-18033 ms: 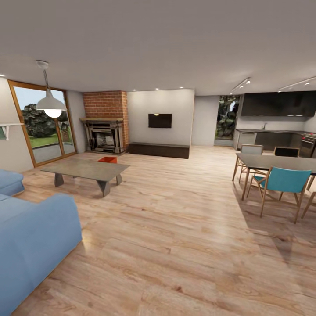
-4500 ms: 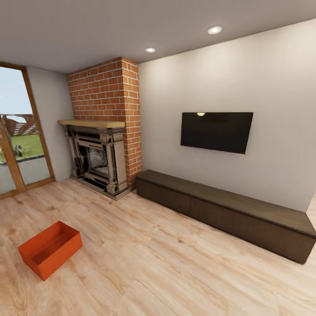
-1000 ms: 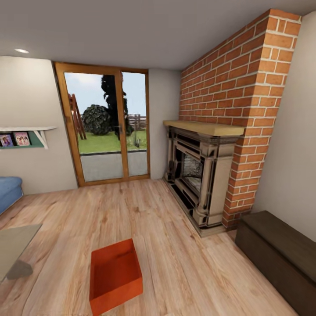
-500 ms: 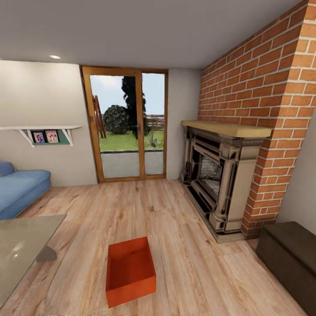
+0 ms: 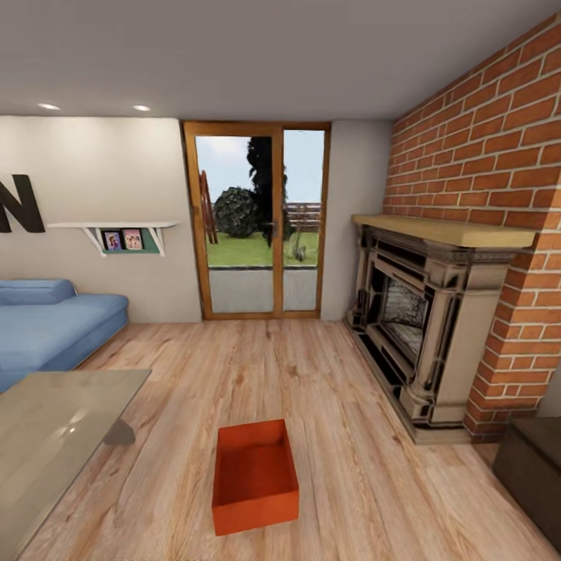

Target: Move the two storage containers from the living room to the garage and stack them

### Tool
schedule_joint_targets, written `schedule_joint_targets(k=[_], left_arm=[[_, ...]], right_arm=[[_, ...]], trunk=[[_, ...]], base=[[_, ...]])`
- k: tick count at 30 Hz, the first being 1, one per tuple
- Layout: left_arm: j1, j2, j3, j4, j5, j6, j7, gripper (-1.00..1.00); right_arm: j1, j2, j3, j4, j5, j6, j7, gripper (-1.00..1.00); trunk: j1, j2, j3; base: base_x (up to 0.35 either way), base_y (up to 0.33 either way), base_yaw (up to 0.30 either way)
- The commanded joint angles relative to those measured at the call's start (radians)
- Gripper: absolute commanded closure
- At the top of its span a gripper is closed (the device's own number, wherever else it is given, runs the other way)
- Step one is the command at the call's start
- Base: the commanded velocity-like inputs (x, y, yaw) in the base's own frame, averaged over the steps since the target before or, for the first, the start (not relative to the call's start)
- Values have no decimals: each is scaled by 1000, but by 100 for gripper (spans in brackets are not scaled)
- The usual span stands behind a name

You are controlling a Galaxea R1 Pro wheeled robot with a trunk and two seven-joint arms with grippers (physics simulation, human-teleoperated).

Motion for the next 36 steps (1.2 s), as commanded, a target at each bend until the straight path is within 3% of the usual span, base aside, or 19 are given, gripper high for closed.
schedule_joint_targets(k=[1, 8, 36], left_arm=[[-1, 0, 0, 1, 6, -3, 1, -100], [-1, -1, 0, 2, 6, -3, 0, -100], [-1, 1, 0, 2, 8, -3, 1, -100]], right_arm=[[-1, 0, 8, 3, 2, -5, -2, -100], [-1, -1, 9, 3, 3, -5, -2, -100], [-1, -2, 9, 3, 2, -3, -2, -100]], trunk=[[0, -1, -1], [0, -1, -1], [0, -1, -1]], base=[[26, 0, 58], [177, 0, 23], [314, 0, 0]])
